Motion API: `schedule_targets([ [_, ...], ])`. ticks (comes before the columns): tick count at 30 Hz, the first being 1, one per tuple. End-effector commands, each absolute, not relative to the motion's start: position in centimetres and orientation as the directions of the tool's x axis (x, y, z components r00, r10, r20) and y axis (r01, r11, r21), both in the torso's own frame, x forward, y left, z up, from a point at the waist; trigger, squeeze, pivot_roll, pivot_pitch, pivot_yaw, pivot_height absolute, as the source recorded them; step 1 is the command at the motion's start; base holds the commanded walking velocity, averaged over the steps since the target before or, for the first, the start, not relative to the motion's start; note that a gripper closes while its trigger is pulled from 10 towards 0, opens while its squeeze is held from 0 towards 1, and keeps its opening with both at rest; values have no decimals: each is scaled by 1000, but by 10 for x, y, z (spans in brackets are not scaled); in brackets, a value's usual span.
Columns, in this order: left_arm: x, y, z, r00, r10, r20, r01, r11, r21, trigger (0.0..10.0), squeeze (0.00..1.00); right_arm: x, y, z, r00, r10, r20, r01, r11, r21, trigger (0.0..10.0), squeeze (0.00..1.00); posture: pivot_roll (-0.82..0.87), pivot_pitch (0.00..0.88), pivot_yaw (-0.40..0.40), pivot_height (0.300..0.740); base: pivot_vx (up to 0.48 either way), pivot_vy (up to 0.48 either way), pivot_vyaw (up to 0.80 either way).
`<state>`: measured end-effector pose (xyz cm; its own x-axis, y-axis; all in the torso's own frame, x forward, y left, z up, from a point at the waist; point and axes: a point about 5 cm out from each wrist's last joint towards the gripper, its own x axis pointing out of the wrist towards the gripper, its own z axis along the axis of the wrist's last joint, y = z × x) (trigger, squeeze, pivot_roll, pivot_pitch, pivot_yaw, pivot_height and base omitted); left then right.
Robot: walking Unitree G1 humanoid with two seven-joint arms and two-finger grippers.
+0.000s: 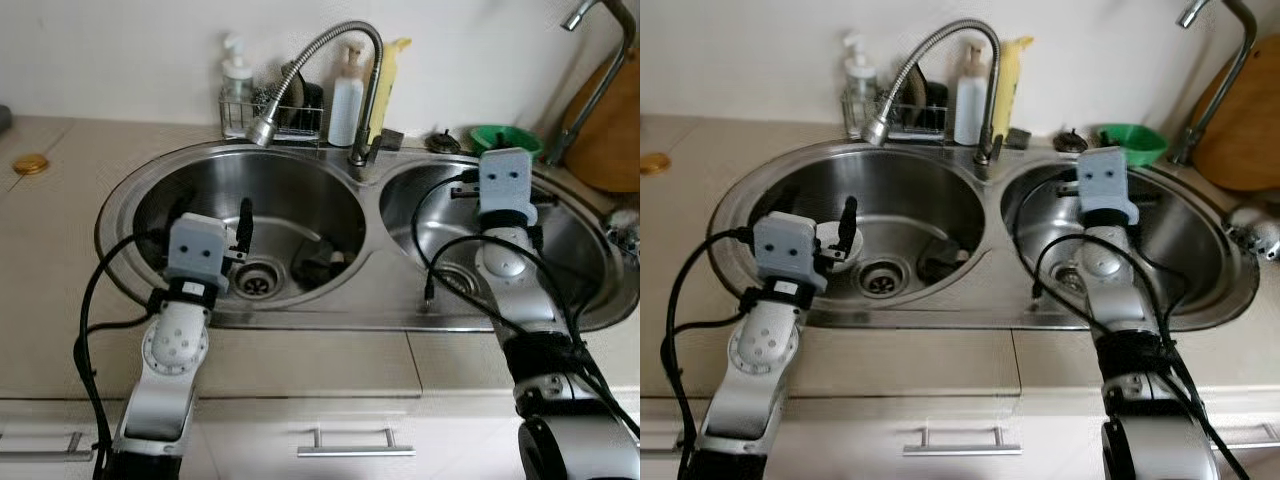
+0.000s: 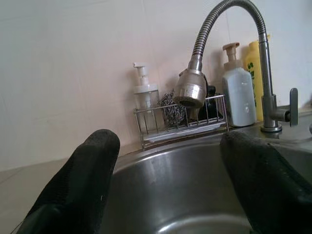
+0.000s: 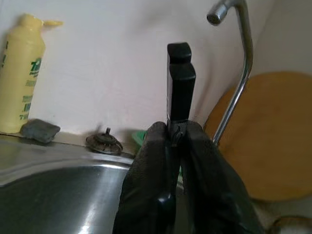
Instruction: Kitchen organization
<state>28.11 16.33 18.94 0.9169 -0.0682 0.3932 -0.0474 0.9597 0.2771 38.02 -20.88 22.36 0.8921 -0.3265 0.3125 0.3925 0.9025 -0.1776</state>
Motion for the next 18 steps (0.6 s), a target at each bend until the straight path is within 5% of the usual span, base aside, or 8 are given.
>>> schedule_targets([
  [1,279,162,192,912,-79,403,-40,960,277,10000,0,384,-223,208,903,-396,168,415,904,-102,10000,0,78,0,-71,740,0,0,0],
  [10,281,159,193,910,-91,406,-28,960,278,10000,0,389,-221,176,934,-342,-101,341,940,-29,10000,0,77,0,-71,740,0,0,0],
  [11,281,159,193,909,-91,406,-27,960,277,10000,0,389,-222,174,932,-346,-108,345,938,-31,10000,325,78,0,-72,740,0,0,0],
  [12,281,159,193,909,-92,405,-27,960,277,10000,0,388,-222,173,931,-349,-111,348,937,-28,10000,325,78,0,-72,740,0,0,0],
  [13,280,159,192,910,-91,405,-27,961,276,10000,0,388,-222,174,937,-334,-102,335,942,-1,10000,1000,78,0,-73,740,0,0,0],
  [18,280,160,191,911,-89,402,-27,961,274,10000,0,390,-218,184,953,-301,-42,301,954,-8,10000,1000,74,0,-73,740,0,0,0],
])
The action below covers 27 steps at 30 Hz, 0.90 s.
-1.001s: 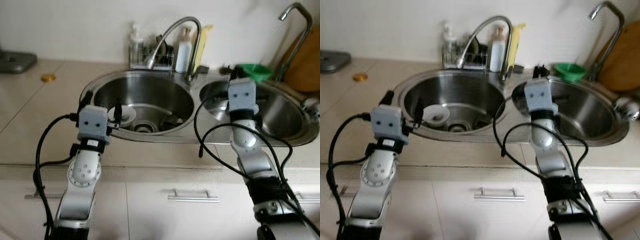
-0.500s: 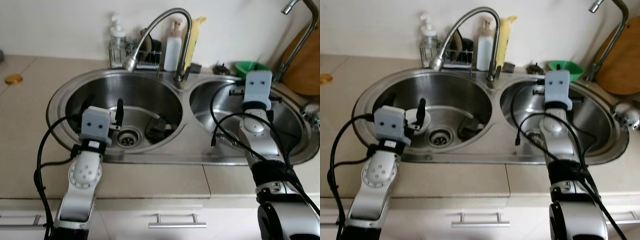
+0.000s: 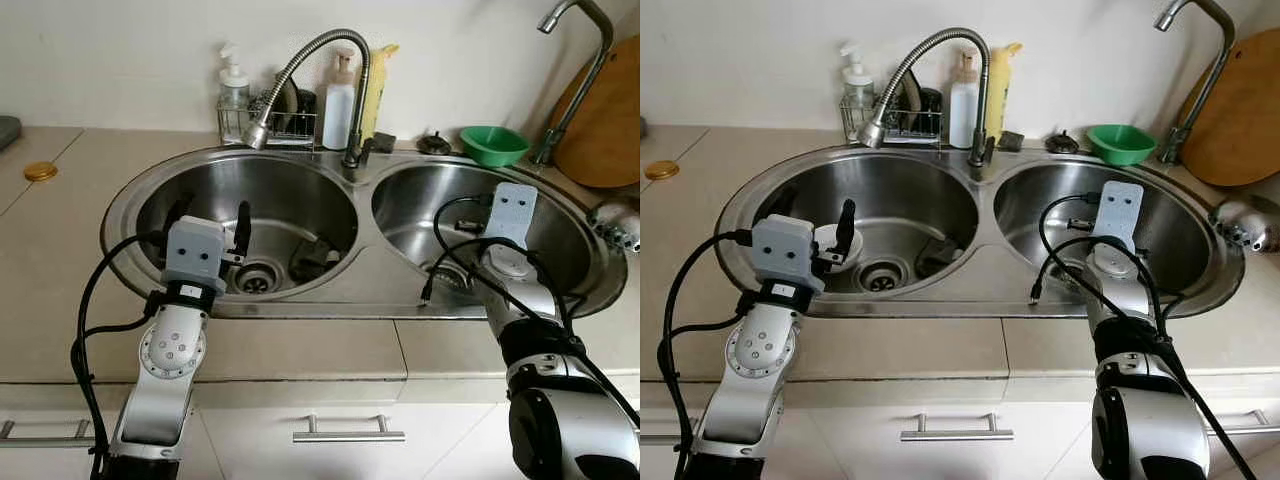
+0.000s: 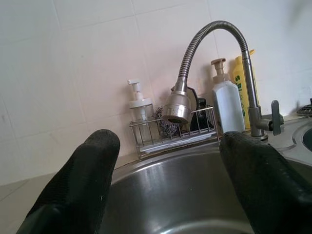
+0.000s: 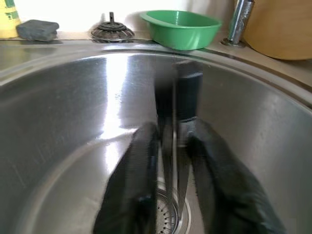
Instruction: Kitchen organization
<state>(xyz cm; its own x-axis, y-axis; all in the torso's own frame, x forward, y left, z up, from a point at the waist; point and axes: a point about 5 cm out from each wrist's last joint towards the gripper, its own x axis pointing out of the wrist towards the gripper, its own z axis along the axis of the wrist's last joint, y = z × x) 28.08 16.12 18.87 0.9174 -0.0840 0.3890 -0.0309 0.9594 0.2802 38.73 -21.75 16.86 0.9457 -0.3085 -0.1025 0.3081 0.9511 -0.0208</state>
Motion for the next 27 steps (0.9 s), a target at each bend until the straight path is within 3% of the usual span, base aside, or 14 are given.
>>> schedule_targets([
  [1,281,160,191,911,-89,402,-27,961,274,10000,0,390,-218,186,955,-294,-33,295,956,6,10000,1000,74,0,-73,740,0,0,0],
  [11,282,157,190,911,-96,401,-17,963,270,10000,0,384,-200,226,950,-194,243,171,979,112,10000,1000,66,0,-71,740,0,0,0],
  [16,282,157,190,911,-100,400,-13,962,271,10000,0,381,-192,231,948,-147,282,116,986,122,10000,1000,63,0,-70,740,0,0,0],
  [27,282,158,187,917,-92,388,-12,966,258,10000,0,374,-203,228,942,-206,264,156,968,198,10000,1000,60,0,-67,740,0,0,0],
])
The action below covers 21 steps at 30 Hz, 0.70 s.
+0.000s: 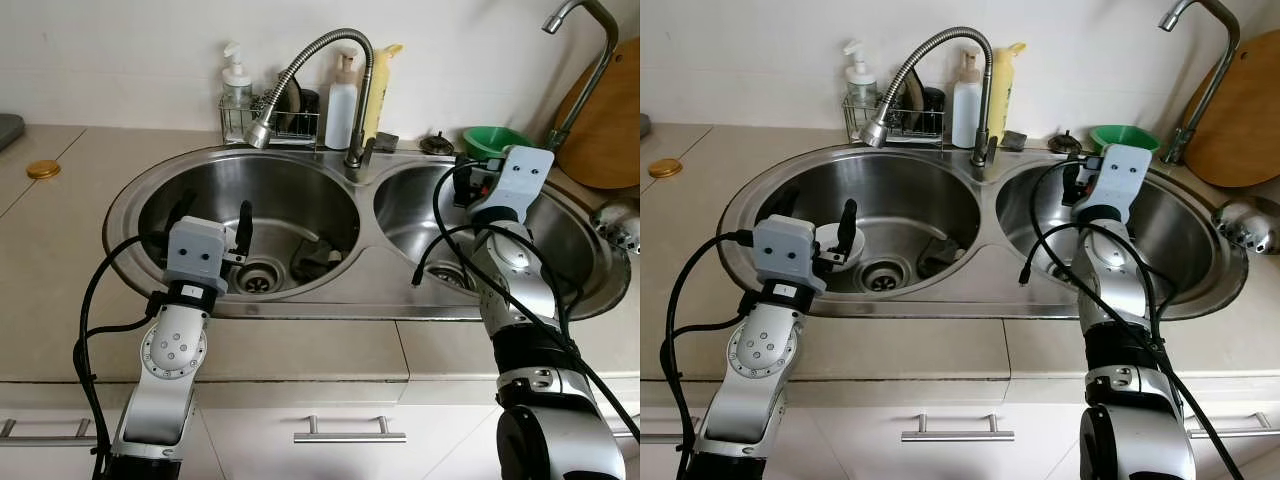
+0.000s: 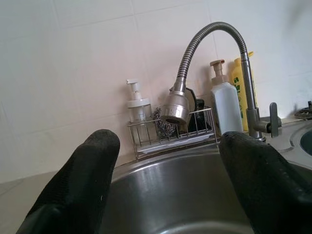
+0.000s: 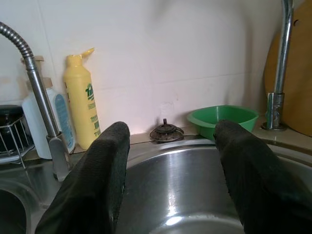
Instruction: Kitchen organization
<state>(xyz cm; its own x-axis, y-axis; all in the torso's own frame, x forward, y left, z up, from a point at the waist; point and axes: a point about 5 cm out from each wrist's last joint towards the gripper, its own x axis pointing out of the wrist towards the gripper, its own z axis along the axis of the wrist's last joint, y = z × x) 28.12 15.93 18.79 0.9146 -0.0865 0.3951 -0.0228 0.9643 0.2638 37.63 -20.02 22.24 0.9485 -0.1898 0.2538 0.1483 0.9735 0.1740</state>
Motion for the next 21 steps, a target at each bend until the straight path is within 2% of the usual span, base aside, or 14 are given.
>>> schedule_targets([
  [1,281,157,187,916,-94,389,-10,966,258,10000,0,373,-200,229,941,-191,279,138,970,199,10000,573,60,0,-67,740,0,0,0],
  [2,281,157,188,916,-95,390,-9,966,258,10000,0,372,-199,230,940,-180,290,124,972,200,10000,573,61,0,-67,740,0,0,0],
  [3,280,156,188,914,-100,392,-5,967,256,10000,0,370,-195,233,935,-162,315,104,976,193,10000,0,62,0,-67,740,0,0,0],
  [12,276,157,198,894,-102,435,10,978,208,10000,0,353,-171,230,932,-20,362,-57,978,199,10000,0,66,0,-65,740,0,0,0],
  [21,273,155,203,882,-129,453,25,974,227,10000,0,342,-161,230,928,66,367,-139,975,176,10000,0,66,0,-63,740,0,440,0],
])
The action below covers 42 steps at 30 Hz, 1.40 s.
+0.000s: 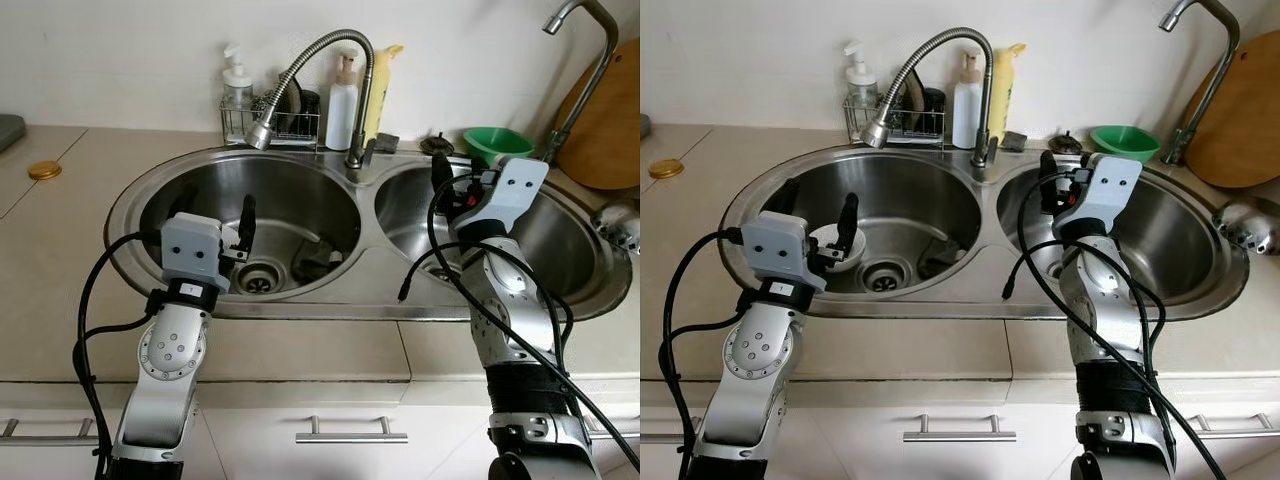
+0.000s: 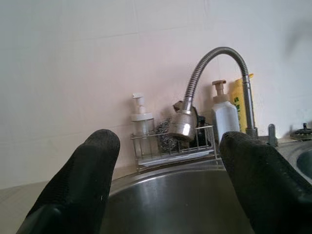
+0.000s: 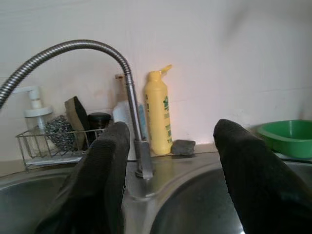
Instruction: Kitchen organization
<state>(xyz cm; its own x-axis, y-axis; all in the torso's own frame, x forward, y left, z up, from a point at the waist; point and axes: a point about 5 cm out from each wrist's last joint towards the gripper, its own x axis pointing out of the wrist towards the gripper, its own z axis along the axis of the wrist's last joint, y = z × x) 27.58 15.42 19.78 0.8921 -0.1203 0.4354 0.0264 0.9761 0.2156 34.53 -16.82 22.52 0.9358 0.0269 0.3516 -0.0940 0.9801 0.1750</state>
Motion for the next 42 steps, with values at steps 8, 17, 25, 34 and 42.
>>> schedule_targets([
  [8,271,151,205,877,-141,460,36,973,230,10000,0,336,-154,228,929,106,355,-176,969,171,10000,0,68,0,-64,740,0,480,0],
  [17,270,149,205,876,-148,459,43,972,232,10000,0,328,-145,219,932,147,330,-203,969,143,10000,0,66,0,-67,740,0,480,0],
  [25,266,146,207,855,-160,493,46,971,236,10000,0,321,-141,216,927,170,333,-222,967,124,10000,0,59,0,-64,740,0,199,0],
  [34,267,141,206,855,-191,482,66,962,265,10000,0,309,-140,216,911,164,378,-213,973,91,10000,0,48,0,-56,740,0,-162,-533],
  [42,266,137,205,849,-207,486,80,960,269,10000,0,302,-145,216,904,132,406,-182,979,87,10000,0,42,0,-54,740,0,-480,-800],
])
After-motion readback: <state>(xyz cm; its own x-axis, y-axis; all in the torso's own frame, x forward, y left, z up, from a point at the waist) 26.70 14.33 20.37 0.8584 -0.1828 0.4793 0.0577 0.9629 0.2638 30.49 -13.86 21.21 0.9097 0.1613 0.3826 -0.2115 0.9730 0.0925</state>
